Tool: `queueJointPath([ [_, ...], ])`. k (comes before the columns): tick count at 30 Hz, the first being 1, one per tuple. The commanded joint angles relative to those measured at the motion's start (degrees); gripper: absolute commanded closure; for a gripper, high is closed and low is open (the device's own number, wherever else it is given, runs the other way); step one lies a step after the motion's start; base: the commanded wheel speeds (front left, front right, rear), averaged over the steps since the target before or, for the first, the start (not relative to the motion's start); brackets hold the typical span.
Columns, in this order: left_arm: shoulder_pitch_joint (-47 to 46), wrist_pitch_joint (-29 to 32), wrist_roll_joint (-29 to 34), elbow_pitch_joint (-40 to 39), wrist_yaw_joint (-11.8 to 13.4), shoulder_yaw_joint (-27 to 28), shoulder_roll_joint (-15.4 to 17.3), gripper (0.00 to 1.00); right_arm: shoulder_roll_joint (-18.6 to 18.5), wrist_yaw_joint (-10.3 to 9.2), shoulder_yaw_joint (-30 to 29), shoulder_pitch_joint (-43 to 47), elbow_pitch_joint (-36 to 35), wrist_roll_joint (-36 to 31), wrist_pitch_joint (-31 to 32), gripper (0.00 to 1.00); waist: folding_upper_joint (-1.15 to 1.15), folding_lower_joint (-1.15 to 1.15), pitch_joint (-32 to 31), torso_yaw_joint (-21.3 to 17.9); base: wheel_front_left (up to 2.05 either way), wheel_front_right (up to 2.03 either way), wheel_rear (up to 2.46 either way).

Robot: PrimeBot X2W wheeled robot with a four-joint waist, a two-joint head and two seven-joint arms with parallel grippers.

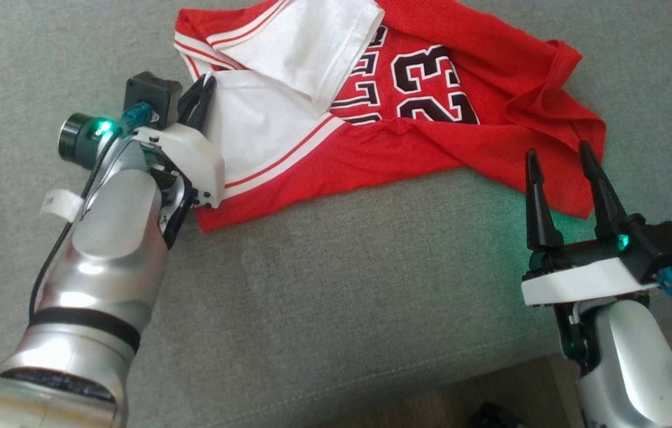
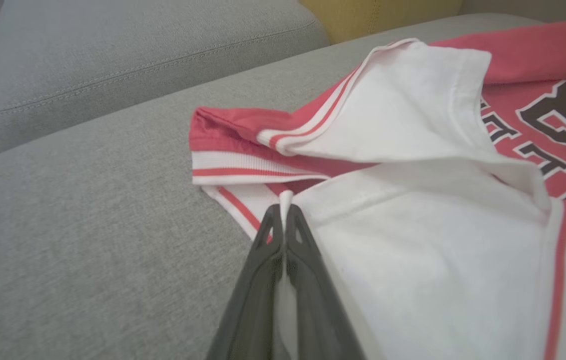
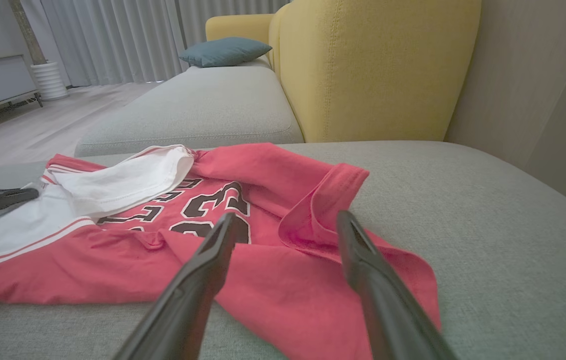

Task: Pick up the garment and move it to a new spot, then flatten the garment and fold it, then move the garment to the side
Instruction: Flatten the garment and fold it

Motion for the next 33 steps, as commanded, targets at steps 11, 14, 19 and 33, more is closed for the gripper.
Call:
queueJointPath([
  [11, 3.4, -0.7, -0.6, -17.3, 2.2, 3.1, 2.6, 1.00, -0.1, 0.37, -0.4, -0.7, -0.4, 0.0, -0.6, 0.00, 0.00, 0.00, -4.2, 3.2, 0.00, 0.00, 0.00],
  [14, 5.3, -0.7, -0.3, -24.1, 3.2, 4.3, 3.1, 1.00, -0.1, 0.37, -1.2, -0.6, 0.3, -0.2, -0.6, 0.00, 0.00, 0.00, -5.9, 4.7, 0.00, 0.00, 0.00],
  [19, 10.0, -0.7, 0.5, -35.4, 2.2, 4.0, 3.6, 1.00, -0.1, 0.37, -1.9, -0.2, 1.7, -0.3, -0.6, 0.00, 0.00, 0.00, -9.3, 6.8, 0.00, 0.00, 0.00],
  [33, 35.0, -0.8, 2.8, -46.3, 0.2, -12.0, 9.0, 1.00, -0.1, 0.37, -4.0, 4.5, 6.6, 0.1, -0.6, 0.00, 0.00, 0.00, -18.1, 10.8, 0.00, 0.00, 0.00],
])
